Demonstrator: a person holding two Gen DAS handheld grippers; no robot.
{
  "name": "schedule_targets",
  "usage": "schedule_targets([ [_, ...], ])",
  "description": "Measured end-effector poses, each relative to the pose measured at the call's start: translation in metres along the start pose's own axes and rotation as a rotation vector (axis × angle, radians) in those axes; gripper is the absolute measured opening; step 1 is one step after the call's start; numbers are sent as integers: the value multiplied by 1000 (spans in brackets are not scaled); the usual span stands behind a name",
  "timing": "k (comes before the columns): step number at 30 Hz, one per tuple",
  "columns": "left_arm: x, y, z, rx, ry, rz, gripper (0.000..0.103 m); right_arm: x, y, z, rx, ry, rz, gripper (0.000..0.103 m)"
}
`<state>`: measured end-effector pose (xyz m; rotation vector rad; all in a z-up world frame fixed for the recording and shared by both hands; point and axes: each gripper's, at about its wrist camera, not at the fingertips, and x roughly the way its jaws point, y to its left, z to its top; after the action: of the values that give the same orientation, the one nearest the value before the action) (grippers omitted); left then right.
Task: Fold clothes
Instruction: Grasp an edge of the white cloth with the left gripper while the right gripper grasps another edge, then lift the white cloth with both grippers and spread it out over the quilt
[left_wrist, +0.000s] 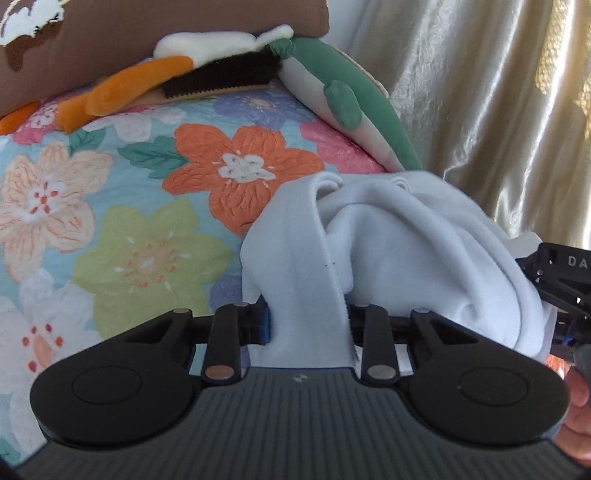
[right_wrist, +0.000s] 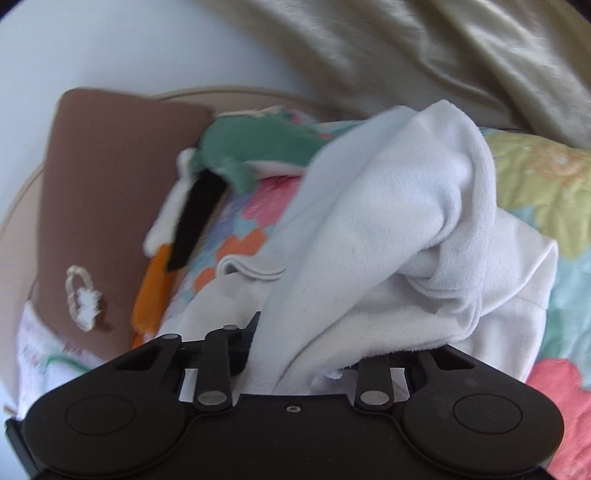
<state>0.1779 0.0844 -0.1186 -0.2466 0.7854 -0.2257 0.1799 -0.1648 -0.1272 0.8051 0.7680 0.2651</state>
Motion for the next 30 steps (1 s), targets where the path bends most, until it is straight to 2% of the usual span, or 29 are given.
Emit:
schedule_targets([
  [6,-65,29,-3,-14,-120,39,26,-10,43,-16,-97,70,151,33],
  [12,-166,62,-9,37,-260,146,26,-21,108,-49,-258,124,303,32],
  [18,-273,89,-35,84,-422,247,26,-43,175,-82,-472,141,413,31],
  [21,-313,96,-48,123,-453,290,26,-61,201,-94,-601,115,464,31],
  [26,-367,104,-76,130,-533,367,26,-86,238,-127,-737,85,580,31],
  [29,-390,119,-88,112,-543,398,26,-88,260,-147,-804,91,635,31],
  [30,-394,127,-91,105,-532,401,26,-84,268,-153,-837,104,630,31],
])
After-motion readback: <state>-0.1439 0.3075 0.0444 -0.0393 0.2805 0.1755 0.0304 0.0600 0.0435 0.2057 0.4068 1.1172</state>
